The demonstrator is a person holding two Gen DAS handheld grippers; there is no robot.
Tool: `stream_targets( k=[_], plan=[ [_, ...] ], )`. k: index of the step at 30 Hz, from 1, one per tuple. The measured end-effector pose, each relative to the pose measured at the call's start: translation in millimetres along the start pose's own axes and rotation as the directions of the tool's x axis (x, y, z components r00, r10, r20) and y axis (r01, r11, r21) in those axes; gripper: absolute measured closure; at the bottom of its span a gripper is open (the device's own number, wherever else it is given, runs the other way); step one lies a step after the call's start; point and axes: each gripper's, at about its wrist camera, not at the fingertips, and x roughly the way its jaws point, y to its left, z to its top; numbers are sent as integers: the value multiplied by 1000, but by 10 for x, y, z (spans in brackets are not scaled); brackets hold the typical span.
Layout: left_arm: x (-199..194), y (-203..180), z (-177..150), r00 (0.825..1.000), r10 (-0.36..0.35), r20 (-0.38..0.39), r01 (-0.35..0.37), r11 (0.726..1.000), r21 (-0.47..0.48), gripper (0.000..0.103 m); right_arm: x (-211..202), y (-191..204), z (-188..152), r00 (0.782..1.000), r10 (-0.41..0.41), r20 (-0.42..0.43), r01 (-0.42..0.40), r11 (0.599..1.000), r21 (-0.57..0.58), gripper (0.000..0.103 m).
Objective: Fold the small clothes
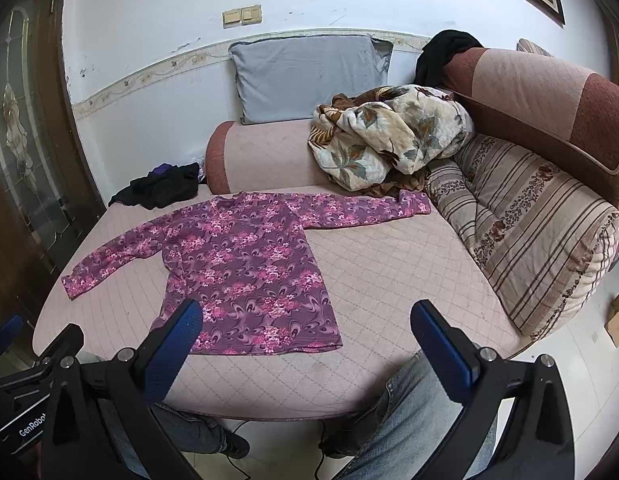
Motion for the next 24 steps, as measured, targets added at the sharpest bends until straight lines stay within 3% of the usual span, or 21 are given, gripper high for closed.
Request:
stream_targets(
  k=[24],
  plan=[
    [160, 35, -1, 999, 12, -31, -12, 1000, -5, 0, 55, 149, -69, 1000, 9, -11, -10, 1000, -12, 0]
  ],
)
